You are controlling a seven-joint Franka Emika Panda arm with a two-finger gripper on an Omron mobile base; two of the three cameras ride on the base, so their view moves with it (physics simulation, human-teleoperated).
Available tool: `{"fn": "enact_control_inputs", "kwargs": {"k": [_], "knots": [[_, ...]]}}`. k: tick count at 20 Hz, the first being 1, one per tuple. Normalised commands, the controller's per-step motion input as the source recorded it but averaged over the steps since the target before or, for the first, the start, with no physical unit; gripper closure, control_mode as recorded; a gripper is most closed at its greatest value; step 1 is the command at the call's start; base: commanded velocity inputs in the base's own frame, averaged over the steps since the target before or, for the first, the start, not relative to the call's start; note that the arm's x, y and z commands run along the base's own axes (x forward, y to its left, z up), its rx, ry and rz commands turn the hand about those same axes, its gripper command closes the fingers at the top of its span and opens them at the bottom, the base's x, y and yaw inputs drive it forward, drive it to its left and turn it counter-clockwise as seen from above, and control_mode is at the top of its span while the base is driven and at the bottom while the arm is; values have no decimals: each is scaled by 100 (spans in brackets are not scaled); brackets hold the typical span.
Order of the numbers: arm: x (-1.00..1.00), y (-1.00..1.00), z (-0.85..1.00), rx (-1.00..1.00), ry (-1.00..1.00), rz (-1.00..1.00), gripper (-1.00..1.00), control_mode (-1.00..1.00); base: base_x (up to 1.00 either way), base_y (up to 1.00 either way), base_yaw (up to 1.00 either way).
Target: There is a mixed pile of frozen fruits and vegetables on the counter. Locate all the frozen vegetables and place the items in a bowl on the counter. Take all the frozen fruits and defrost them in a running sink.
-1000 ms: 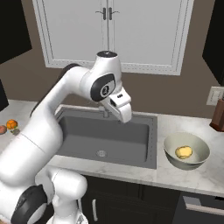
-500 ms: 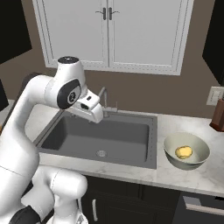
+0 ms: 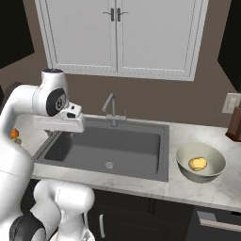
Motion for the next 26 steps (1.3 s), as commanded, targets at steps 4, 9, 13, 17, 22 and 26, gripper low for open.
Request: {"fn": "enact_control_inputs", "kwargs": {"k": [4,9,13,17,22,26], "knots": [[71,99,-29,2,18,27,-100,-100,0,0,0],[78,95,-37,0,1,24,-100,-100,0,0,0],[65,100,-50,0,0,14,-100,-100,0,0,0],[64,74,-72,15,1,19,-100,-100,0,0,0],[46,95,-43,8,1,20,-100,-100,0,0,0],[49,100,-5,-8,23,29,-100,-100,0,0,0]]}}
